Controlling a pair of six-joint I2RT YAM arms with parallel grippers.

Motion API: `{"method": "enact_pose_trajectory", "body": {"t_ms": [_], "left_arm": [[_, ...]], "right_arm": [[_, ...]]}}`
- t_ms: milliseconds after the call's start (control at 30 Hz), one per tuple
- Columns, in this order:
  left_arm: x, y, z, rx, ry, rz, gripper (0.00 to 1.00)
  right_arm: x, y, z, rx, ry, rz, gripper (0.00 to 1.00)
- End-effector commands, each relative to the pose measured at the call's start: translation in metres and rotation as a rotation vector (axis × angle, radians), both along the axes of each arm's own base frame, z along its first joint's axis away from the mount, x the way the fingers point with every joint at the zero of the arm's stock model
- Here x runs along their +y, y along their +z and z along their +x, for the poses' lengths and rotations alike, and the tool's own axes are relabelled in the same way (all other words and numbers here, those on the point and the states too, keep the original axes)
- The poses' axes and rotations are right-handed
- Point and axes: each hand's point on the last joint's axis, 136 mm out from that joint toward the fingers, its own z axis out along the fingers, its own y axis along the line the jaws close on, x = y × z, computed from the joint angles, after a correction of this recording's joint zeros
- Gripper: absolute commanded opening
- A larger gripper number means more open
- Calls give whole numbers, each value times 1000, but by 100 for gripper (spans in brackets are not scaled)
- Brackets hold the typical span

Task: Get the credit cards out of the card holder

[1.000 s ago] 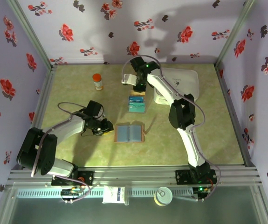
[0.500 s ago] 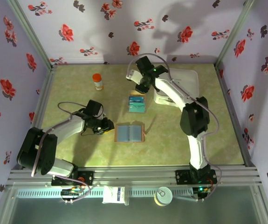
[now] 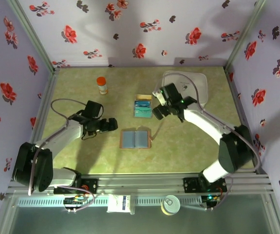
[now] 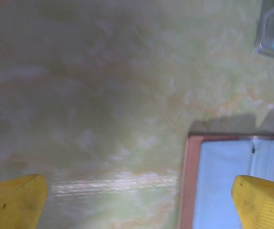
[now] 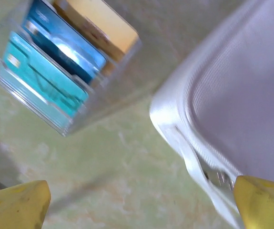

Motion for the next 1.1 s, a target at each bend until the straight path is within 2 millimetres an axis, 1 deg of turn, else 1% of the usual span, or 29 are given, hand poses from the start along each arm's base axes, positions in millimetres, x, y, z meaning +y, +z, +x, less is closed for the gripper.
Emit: {"method": "enact_pose_trajectory", "body": {"t_ms": [0,67,133,300,367,433,633,767,867,933,967,1067], "left_arm": [[38,19,14,-88,24,188,100],[59,26,23,-131,64,280,100],[77,32,32,-175,96,346,100],[120,48,48,-283,193,480,100],[134,52,54,-336,231,529,100],[141,54,63,-408,239,572,100],[147,46,93,-631,195,635,100],[155,42,107,-754,220,580,100],[164,37,117,-774,244,503,100],[168,26,122,-755,245,438,100],[171,23,124,-754,260,413,100],[164,20,123,-763,211,360,100]], "right_arm": [[-29,10,2,-116,-182,70,99],[-49,3,-7,-156,-252,89,99],[-74,-3,-12,-209,-345,107,99],[-123,-18,-27,-319,-498,136,99],[-139,-21,-28,-366,-548,160,99],[-154,-24,-26,-412,-596,195,99],[-176,-32,-9,-499,-647,248,99],[-179,-28,5,-543,-643,273,99],[-180,-28,16,-562,-635,291,99],[-183,-27,21,-576,-636,291,99],[-180,-28,24,-569,-617,306,99],[-179,-39,32,-559,-596,336,99]]}}
